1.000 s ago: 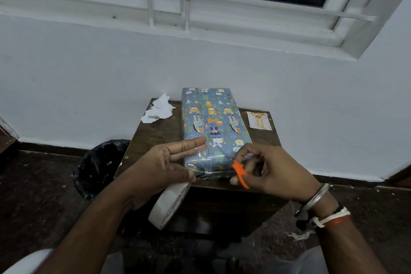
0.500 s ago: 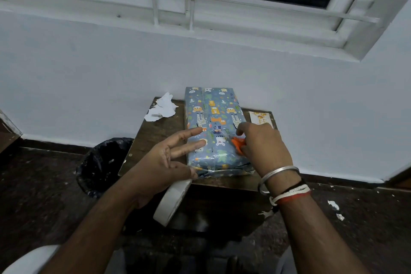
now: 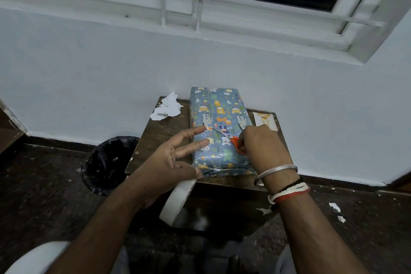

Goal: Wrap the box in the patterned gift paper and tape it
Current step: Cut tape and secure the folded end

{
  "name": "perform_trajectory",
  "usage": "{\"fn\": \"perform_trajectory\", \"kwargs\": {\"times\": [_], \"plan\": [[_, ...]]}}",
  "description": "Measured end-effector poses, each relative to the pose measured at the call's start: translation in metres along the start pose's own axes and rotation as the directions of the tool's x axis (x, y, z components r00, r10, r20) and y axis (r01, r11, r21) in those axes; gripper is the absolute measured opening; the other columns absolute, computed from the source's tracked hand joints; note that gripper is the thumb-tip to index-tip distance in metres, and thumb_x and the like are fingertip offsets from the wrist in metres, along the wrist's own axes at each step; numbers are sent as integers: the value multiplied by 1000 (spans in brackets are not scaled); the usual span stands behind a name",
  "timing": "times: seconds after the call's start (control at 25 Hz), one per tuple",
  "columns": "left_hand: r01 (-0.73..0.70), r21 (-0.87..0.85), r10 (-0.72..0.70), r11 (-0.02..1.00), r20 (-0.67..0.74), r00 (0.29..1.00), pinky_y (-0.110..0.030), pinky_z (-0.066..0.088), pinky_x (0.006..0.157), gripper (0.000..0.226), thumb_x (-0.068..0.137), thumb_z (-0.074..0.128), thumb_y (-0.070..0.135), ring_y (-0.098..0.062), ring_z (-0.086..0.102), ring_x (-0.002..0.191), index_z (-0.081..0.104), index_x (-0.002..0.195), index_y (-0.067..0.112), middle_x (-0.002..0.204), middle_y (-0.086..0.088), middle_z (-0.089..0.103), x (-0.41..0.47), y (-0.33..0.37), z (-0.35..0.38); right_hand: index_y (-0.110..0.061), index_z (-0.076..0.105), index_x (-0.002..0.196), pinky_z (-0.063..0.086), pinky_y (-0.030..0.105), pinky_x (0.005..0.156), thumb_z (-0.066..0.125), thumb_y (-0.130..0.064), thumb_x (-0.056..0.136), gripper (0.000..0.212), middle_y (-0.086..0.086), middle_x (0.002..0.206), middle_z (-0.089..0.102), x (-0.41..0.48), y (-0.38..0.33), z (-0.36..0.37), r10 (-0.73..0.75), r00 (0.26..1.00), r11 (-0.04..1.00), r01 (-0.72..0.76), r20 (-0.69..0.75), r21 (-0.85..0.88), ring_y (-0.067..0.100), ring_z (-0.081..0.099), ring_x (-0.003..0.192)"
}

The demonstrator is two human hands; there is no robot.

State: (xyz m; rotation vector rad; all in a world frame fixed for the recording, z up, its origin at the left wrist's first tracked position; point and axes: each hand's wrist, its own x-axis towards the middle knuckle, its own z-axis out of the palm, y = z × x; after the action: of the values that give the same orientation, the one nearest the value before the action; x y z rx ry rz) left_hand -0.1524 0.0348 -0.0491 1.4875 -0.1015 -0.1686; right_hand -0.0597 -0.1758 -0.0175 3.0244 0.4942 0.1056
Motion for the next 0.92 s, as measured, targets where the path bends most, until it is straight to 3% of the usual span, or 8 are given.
{"fn": "perform_trajectory", "kwargs": {"times": [0.12,0.16,0.24,0.32,0.4,0.56,0.72,0.92], "plan": [[-2,5,2,1000,-4,1000,-28,57,79,89,79,72,-20,-21,70,71,52,142,40,138,10,65,-1,-1,-1,-23,74,108,53,32,76,63,-20,98,14,3,95,74,-16,-5,1,41,981,934,29,-187,355,29,70,96],[-1,8,1,1000,-3,1000,-29,58,80,90,81,69,-22,-22,69,71,51,142,40,139,9,65,-2,-2,0,-25,76,109,57,31,79,69,-23,96,15,-2,90,77,-23,-10,3,114,975,788,29,-192,614,21,73,91],[-2,14,2,1000,9,1000,-29,58,80,91,83,65,-24,-22,68,70,49,143,42,139,10,65,-2,-3,0,-19,76,104,59,26,74,77,-20,92,12,1,81,78,-36,-26,8,131,991,295,-38,-1,955,12,75,77],[-13,34,12,999,25,1000,-27,57,79,91,84,63,-24,-21,71,71,48,143,44,138,13,65,-3,-3,2,-7,73,104,59,24,71,76,-13,91,14,14,85,77,-46,-40,17,100,979,-120,-164,176,979,16,74,76],[-27,78,23,997,54,998,-29,55,79,92,85,63,-22,-21,72,74,45,144,45,138,16,64,-5,-4,3,-2,72,104,60,22,70,74,-9,90,15,19,87,75,-51,-47,19,89,958,-347,-226,272,910,16,74,77],[-43,140,31,989,82,996,-29,53,75,94,85,64,-20,-16,70,67,42,147,48,140,19,62,-7,-8,4,-2,67,102,63,23,70,75,2,87,18,13,79,76,-52,-47,17,135,943,-440,-218,305,871,17,76,73],[-69,253,55,965,64,996,-34,47,65,96,83,63,-17,-23,59,59,44,143,55,144,19,58,-7,-16,-1,-7,56,101,62,26,68,74,7,86,27,11,76,76,-63,-56,30,263,949,-367,-68,174,928,15,74,69],[-109,457,120,883,4,993,-18,33,48,85,81,61,-11,-13,37,39,48,137,52,144,26,55,1,-22,-16,-9,49,104,61,27,69,73,10,86,36,15,81,75,-78,-62,73,396,913,-303,31,97,952,18,71,69]]}}
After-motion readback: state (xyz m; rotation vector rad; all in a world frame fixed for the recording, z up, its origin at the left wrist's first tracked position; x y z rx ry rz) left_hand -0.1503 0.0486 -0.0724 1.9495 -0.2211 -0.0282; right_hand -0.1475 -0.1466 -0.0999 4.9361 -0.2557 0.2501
